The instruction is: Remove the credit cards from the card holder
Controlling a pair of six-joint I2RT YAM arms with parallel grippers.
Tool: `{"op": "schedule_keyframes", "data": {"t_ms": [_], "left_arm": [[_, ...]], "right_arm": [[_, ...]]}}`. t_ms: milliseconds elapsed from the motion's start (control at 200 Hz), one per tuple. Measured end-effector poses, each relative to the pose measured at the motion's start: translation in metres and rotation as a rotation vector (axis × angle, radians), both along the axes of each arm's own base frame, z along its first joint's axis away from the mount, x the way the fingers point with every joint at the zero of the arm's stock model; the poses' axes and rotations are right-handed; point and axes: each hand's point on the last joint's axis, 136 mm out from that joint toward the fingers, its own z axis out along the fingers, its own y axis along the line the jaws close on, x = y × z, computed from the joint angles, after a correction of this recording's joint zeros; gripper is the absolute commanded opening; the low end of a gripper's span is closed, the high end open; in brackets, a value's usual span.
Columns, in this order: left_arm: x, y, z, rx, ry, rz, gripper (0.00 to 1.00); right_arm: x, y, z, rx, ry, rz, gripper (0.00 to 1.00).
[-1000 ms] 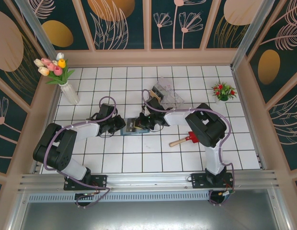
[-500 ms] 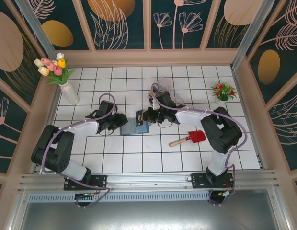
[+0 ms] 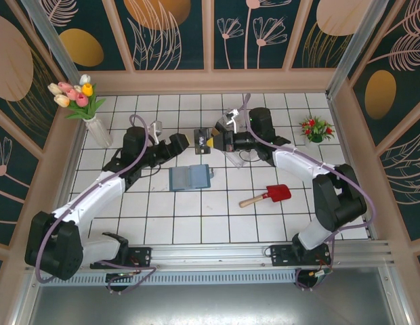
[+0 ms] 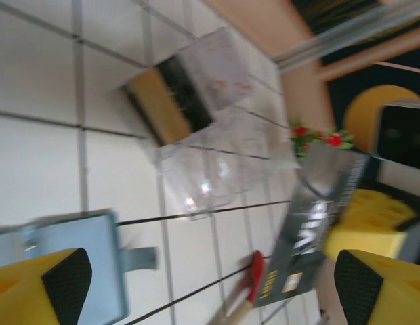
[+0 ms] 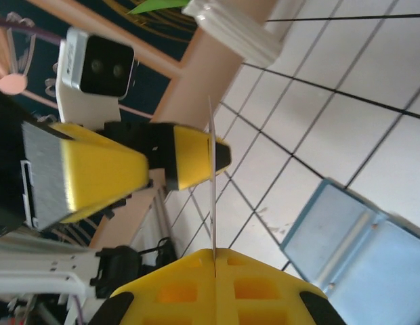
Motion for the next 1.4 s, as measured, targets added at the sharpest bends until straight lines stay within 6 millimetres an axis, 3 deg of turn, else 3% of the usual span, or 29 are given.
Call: {"op": "schedule_keyframes", "data": {"t_ms": [205, 360, 681, 756, 826, 941, 1026, 1401], "left_arm": [[-0.005, -0.018, 0.036, -0.114, -0.102, -0.101, 0.92], [-0.005, -0.028, 0.048, -0.180, -0.132, -0.147, 0.65], [-0.012, -0.040, 0.066, -0.290, -0.174, -0.211, 0.23], [-0.013, -0.040, 0.069, -0.312, -0.180, -0.211, 0.17], [-0.012, -0.040, 0.073, -0.342, -0.182, -0.202, 0.00], [-0.010, -0.040, 0.084, -0.394, -0.190, -0.190, 0.00], [-0.006, -0.038, 0.088, -0.415, -0.191, -0.167, 0.00], [0.002, -0.032, 0.097, -0.462, -0.185, -0.099, 0.00]], "right_arm": [[-0.012, 0.004, 0.021, 0.068, -0.019, 0.092, 0.00], [-0.016, 0.006, 0.032, 0.109, -0.010, 0.120, 0.00], [-0.019, 0.008, 0.050, 0.164, 0.005, 0.148, 0.00], [-0.019, 0.008, 0.053, 0.175, 0.010, 0.145, 0.08], [-0.018, 0.008, 0.055, 0.187, 0.019, 0.140, 0.14], [-0.017, 0.007, 0.057, 0.211, 0.049, 0.118, 0.28], [-0.013, 0.006, 0.057, 0.229, 0.081, 0.080, 0.33], [-0.004, 0.011, 0.073, 0.342, 0.157, -0.019, 0.24]]}}
